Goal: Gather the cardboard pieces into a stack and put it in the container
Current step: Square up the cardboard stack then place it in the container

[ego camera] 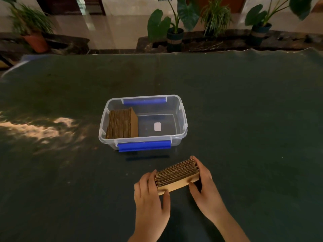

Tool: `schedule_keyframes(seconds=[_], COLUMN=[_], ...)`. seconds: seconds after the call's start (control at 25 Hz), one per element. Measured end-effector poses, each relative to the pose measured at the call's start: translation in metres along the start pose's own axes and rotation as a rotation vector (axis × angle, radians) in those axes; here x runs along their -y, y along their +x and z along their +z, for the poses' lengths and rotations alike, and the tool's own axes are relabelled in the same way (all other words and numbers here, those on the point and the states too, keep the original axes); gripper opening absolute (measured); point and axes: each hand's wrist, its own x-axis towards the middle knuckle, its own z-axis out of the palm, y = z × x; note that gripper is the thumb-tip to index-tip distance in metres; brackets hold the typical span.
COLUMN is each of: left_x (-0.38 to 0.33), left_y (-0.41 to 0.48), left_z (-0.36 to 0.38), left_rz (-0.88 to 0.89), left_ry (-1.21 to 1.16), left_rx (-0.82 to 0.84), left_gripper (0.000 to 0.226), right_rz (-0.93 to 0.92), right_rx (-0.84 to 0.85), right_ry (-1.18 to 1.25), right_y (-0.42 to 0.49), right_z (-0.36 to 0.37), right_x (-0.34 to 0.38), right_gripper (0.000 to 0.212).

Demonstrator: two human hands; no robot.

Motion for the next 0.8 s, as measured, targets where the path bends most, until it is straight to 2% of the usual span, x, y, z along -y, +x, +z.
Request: schedule_keyframes(seconds=[0.12, 0.24, 0.56, 0.8], left_x=[-0.003, -0.008, -0.015, -0.013], left_y=[0.0, 0.004, 0.008, 0.012], left_z=[-0.012, -0.02, -0.019, -0.023], left_rz=[-0.016, -0.087, -0.183, -0.131], left_ry=[-0.017, -0.022, -0.107, -0.07], left_rx=[0.102, 0.16, 0.253, 0.224], left_gripper=[0.069, 0.066, 0.063, 0.047], right_rz=[-0.088, -0.101, -0.202, -0.203], right_rx=[0.003, 0.027, -0.016, -0.021], right_ry=[-0.146, -0.258, -0.218, -0.209], right_y=[-0.001, 0.001, 0.004, 0.005], right_z=[-0.015, -0.028, -0.03, -0.033], right_x=[-0.001, -0.001, -0.007, -0.005], right_gripper=[0.066, 0.062, 0.049, 0.047])
